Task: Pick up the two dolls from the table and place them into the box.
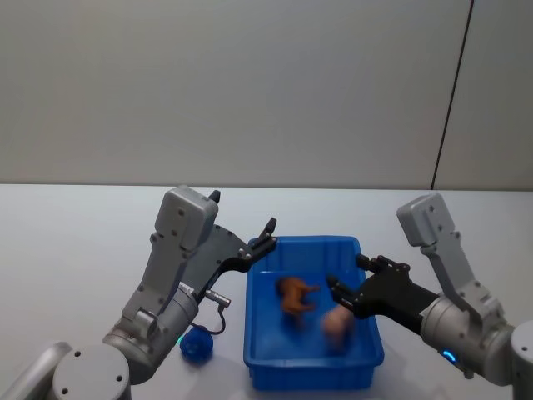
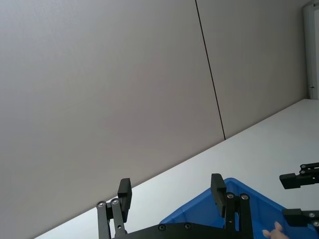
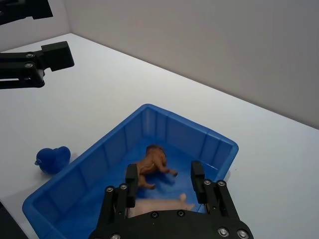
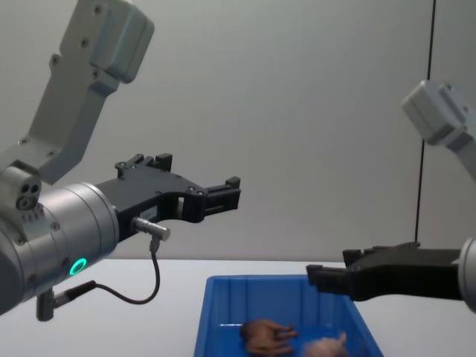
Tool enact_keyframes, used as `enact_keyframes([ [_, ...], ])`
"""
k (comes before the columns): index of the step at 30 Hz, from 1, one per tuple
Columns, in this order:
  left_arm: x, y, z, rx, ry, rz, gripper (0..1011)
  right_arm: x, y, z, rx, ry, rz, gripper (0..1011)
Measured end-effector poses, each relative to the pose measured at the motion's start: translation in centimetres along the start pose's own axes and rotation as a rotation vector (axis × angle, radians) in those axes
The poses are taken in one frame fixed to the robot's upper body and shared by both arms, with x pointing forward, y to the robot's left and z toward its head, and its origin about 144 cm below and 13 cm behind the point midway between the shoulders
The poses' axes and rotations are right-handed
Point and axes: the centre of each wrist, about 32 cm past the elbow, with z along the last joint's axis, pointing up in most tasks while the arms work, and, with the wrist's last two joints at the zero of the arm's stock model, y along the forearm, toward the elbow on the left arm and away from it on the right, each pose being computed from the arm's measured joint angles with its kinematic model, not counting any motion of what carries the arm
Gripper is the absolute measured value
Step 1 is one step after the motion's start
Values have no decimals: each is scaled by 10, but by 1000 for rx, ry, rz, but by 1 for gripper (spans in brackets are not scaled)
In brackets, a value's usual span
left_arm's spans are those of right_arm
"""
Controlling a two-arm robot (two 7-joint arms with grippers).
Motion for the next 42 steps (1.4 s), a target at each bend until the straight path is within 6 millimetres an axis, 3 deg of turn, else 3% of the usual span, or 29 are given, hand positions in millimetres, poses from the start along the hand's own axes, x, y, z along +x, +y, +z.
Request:
enact_keyframes([
  [14,0,0,0,0,0,0,1001,6,-1,0,37,44,-5,995],
  [29,0,0,0,0,0,0,1001,35,-29,-18,124,4,-68,1001],
  [42,4,7,0,4,-15,10,1001,46,-40,-26,146,-27,-94,1001],
])
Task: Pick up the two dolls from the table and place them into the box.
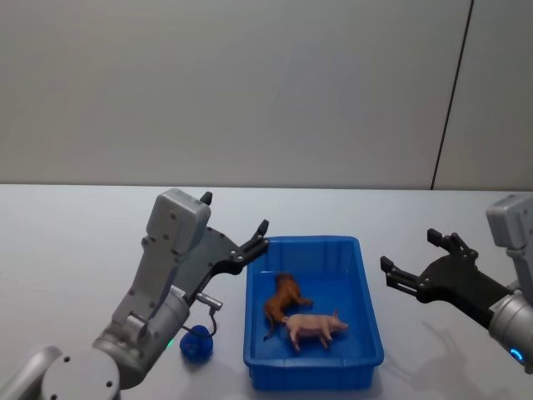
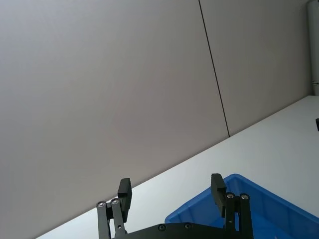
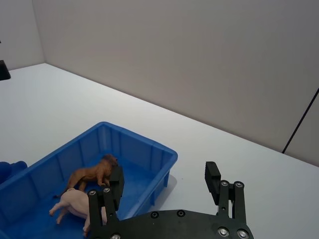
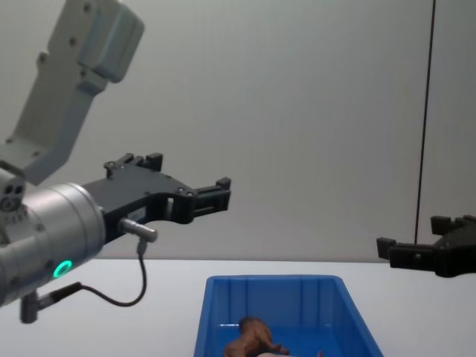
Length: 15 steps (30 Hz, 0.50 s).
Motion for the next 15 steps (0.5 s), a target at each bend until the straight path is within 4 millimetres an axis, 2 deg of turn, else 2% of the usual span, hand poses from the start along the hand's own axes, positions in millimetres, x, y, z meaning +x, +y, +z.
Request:
enact_keyframes([
  [7,3,13,-1,10,0,34,1001,3,-3,-2,6,-8,-6,1001],
  [15,6,32,-12,38,36,64,1001,5,-5,-3,9,-13,-9,1001],
])
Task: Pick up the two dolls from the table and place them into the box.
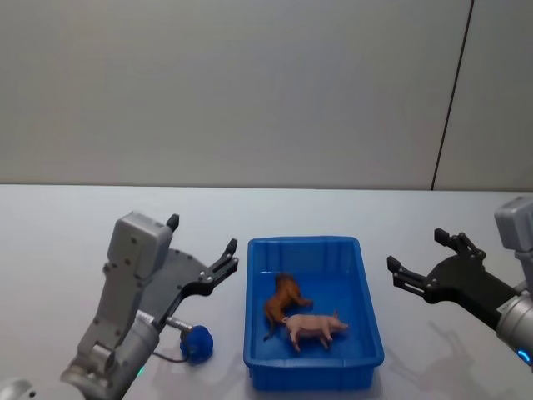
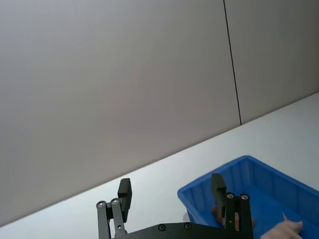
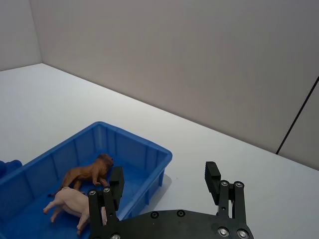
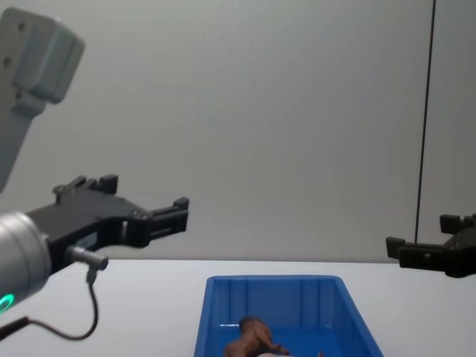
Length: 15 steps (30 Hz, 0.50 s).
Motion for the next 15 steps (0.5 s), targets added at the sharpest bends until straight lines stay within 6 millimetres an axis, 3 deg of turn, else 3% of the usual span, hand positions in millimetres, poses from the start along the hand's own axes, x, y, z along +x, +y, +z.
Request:
enact_keyframes([
  [15,12,16,-29,112,79,-57,1001,1,-1,-1,3,-4,-3,1001],
])
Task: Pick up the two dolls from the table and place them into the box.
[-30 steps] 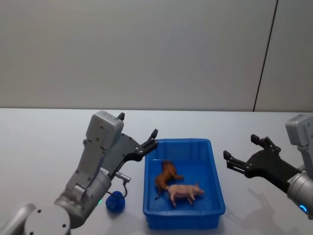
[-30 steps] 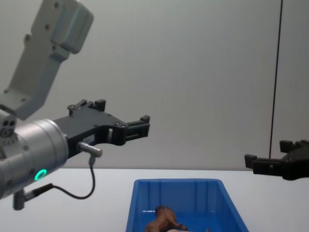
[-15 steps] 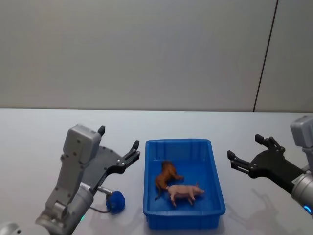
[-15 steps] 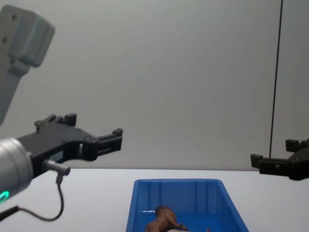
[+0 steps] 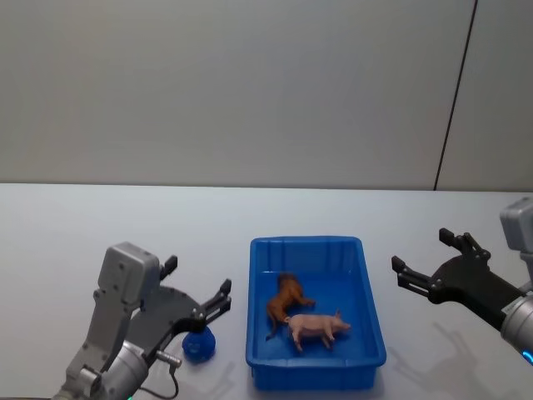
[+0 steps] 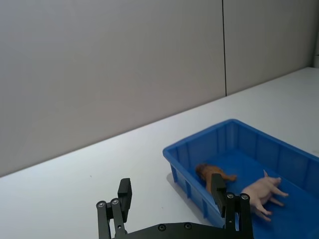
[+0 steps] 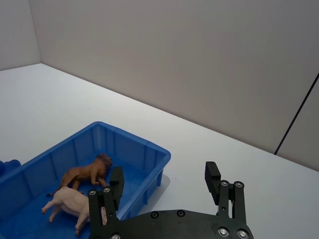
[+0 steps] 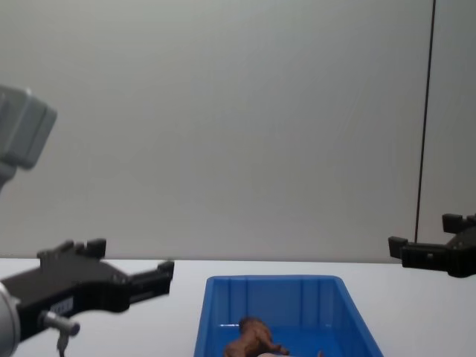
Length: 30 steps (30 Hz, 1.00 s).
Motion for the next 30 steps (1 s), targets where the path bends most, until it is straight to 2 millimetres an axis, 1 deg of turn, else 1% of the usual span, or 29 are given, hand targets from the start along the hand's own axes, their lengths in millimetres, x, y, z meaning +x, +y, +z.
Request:
enact_keyframes([
  [6,6,0,-12,42,25,-35,1001,0,0,0,0,0,-1,1001],
  [14,16,-7,-29,117,46,-86,1001,0,-1,0,1,-1,-1,1001],
  [30,27,-18,-47,219,29,-136,1001,1,-1,0,1,-2,-1,1001],
])
